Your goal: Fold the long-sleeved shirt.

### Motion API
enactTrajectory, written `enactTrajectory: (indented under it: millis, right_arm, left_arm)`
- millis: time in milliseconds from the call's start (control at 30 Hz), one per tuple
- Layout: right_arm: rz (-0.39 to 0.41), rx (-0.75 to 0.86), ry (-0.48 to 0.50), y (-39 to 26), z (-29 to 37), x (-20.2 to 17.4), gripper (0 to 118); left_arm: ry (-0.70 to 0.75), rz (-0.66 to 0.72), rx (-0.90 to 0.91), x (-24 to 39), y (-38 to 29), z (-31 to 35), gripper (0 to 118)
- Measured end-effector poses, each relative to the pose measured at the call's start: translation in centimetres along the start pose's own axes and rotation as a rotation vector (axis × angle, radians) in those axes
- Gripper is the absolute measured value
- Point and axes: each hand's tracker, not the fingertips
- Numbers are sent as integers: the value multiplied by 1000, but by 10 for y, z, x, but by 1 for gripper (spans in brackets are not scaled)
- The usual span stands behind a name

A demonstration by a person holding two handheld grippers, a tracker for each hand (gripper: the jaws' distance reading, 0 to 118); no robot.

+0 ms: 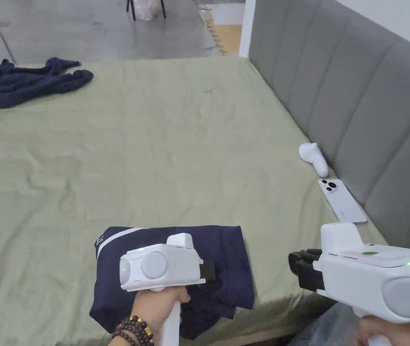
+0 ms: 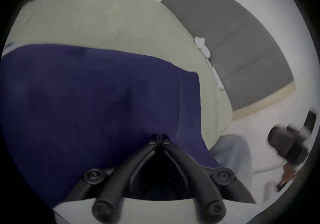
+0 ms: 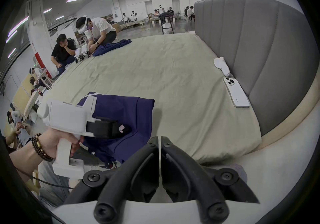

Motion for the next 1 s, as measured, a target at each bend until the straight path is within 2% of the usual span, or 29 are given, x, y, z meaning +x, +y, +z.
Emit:
enactTrajectory:
  millis: [100,233,333,367,433,500,533,567,600,633,667,700,733,833,967,1000]
  right_arm:
    - [-40,3,56,6,-11,-8,1]
    - [-90,8,259,28,-49,-39,1]
    - [-182,-107,394,35,-105,-51,1]
    - [-225,-158,397,33,-127,-52,1]
    - [-261,-244,389,24,-160,-51,0]
    - [-260,-335,298,11,-183,-50,0]
    - [-229,-331,292,5,-189,-51,0]
    - [-221,-293,327,2,-191,-49,0]
    - [-237,-279,343,5,-187,-47,0]
    - [-262,-287,340,6,-181,-47,0]
    - [-258,-287,339,7,-180,-48,0]
    - [-246,-287,339,7,-181,-48,0]
    - [-233,-285,342,7,-182,-49,0]
    - [-258,-284,344,5,-183,-47,0]
    - [-280,-277,352,3,-182,-45,0]
    - [-284,-277,352,3,-182,-45,0]
  left_arm:
    - [-33,12,7,-6,6,30,5]
    - [-90,14,137,-17,11,101,5]
    - [-103,53,222,-41,8,150,5]
    - [-92,77,250,-54,7,166,5]
    - [-52,138,284,-78,4,186,5]
    - [-16,178,308,-102,0,202,8]
    - [18,218,308,-108,-3,207,19]
    - [53,249,320,-118,-5,211,34]
    - [73,264,335,-126,-7,214,66]
    - [77,281,338,-135,-8,214,87]
    - [66,300,334,-137,-9,211,103]
    - [42,320,328,-142,-9,208,109]
    - [-30,342,314,-147,-8,203,109]
    - [-177,416,247,-150,-1,175,109]
    - [-147,378,126,-143,14,119,105]
    - [-138,360,132,-137,15,110,86]
